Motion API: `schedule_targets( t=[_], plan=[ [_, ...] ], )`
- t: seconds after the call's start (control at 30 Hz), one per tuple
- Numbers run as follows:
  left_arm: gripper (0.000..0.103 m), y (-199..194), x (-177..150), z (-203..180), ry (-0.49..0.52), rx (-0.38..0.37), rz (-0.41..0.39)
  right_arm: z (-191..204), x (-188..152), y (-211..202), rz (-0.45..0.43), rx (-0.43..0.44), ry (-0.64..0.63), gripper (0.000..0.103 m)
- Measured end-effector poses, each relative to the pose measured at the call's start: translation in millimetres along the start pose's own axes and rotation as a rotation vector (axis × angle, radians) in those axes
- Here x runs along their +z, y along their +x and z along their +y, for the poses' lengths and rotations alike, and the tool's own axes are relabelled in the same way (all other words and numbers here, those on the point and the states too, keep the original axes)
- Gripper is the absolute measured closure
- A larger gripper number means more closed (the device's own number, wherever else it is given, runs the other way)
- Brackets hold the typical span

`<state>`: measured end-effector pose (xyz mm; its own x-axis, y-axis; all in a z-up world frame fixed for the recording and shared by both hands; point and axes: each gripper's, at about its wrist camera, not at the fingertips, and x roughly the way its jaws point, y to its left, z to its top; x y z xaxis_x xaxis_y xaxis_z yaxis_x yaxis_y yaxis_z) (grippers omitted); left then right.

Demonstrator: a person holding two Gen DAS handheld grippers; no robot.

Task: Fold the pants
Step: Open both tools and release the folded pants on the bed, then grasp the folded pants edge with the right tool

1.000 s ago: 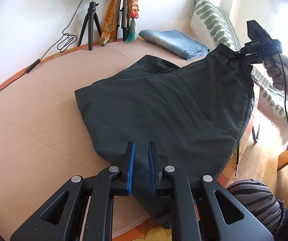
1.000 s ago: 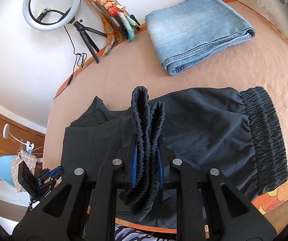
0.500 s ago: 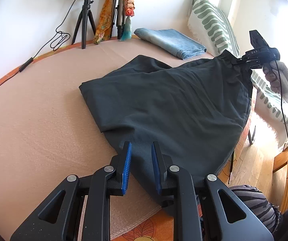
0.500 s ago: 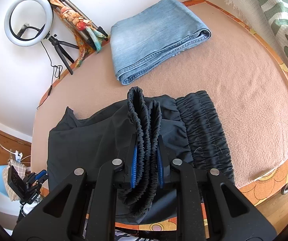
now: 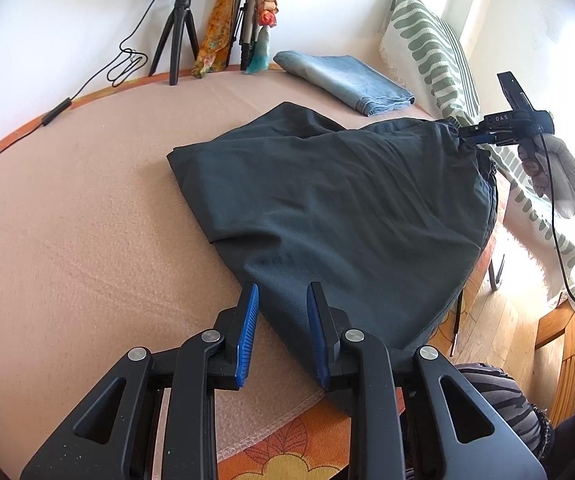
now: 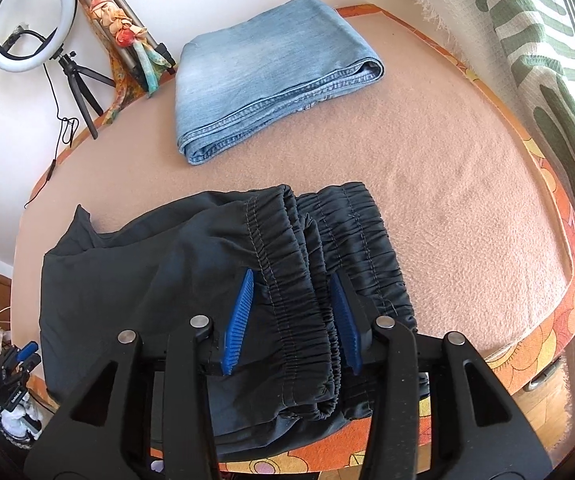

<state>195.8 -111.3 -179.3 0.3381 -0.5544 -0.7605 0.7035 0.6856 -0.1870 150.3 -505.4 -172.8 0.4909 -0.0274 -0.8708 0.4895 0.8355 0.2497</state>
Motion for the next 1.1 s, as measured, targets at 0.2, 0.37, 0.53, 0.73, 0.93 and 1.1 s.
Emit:
schedule_targets(
  t=[0.2,0.37,0.53,0.73,0.93,1.1],
  plan=[
    [0.066,1,4,15,-0.084,-0.057,0.012,37,-12,-38,-0.097,0.041,-0.056,0.061],
    [0.066,4,16,34,-0.172,-0.104,0.015,97,-35,-60,-0.090,0.192,-0.153,0.060],
    [0.065,21,32,57,-0.257,-0.135,0.054,169,-69,-68,-0.062,0.330,-0.292,0.061],
    [0.065,42,34,84,-0.424,-0.210,0.083,254,-118,-54,0.017,0.432,-0.476,0.061],
    [0.065,36,15,81,-0.446,-0.258,0.052,298,-109,-17,0.075,0.471,-0.494,0.060],
    [0.065,31,0,68,-0.454,-0.306,0.020,320,-83,27,0.165,0.491,-0.417,0.047]
  ],
)
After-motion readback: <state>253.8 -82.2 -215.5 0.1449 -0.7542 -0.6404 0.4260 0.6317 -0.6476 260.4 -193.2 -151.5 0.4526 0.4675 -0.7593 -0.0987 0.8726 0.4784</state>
